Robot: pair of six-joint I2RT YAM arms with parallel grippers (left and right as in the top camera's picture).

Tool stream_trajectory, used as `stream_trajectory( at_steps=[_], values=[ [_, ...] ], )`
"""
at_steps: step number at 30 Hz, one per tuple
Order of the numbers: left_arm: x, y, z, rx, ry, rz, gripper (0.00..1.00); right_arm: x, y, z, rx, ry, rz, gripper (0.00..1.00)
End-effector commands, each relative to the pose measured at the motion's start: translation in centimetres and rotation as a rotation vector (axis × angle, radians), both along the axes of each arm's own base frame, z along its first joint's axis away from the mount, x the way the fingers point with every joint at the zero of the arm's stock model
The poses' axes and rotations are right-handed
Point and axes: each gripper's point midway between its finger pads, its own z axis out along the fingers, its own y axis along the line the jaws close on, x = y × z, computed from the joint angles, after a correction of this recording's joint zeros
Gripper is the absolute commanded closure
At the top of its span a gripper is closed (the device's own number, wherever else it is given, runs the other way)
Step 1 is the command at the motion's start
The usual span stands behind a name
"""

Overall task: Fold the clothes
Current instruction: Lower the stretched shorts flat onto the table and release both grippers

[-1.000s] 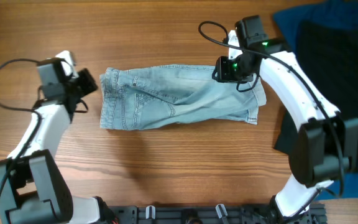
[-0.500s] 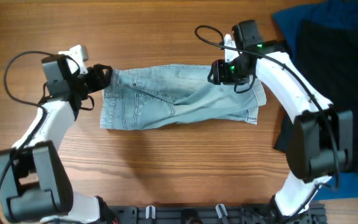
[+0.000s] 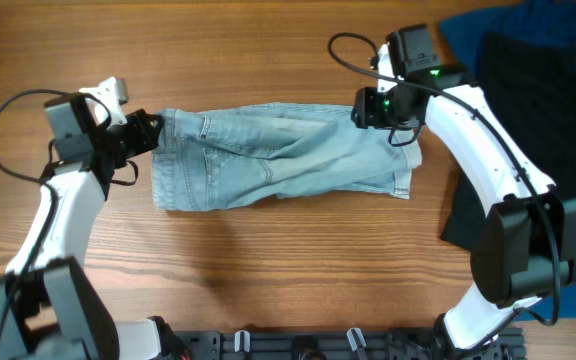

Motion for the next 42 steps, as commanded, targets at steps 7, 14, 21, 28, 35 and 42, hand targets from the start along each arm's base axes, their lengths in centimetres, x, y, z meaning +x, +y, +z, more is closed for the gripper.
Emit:
stream_trajectory(
  at_steps=[7,14,21,28,35,42],
  values=[
    [0.8,4.6,0.6,0.106,0.018,0.278,0.96,2.6,-3.9,-1.2,-0.048,-0.043,-0.094,0.43],
    [0.4,3.6,0.1,0.104,0.047,0.253,0.96,7.4,-4.7,-7.0,-0.094,-0.116,-0.092,0.37],
    [0.5,3.5,0.2,0.104,0.043,0.251,0.96,6.6,-1.0,-8.2,0.081,-0.082,0.066,0.59],
    [0.3,3.4,0.0,0.100,0.054,0.253,0.96,5.5,-2.4,-6.8,0.057,-0.057,0.061,0.96],
    [0.6,3.5,0.5,0.062,0.046,0.292,0.96,3.9,-8.6,0.0,0.058,-0.091,-0.097,0.96],
    [1.1,6.9,0.4,0.055,0.044,0.481,0.96,5.2,-8.1,-0.4,0.093,-0.128,-0.082,0.96]
  ],
)
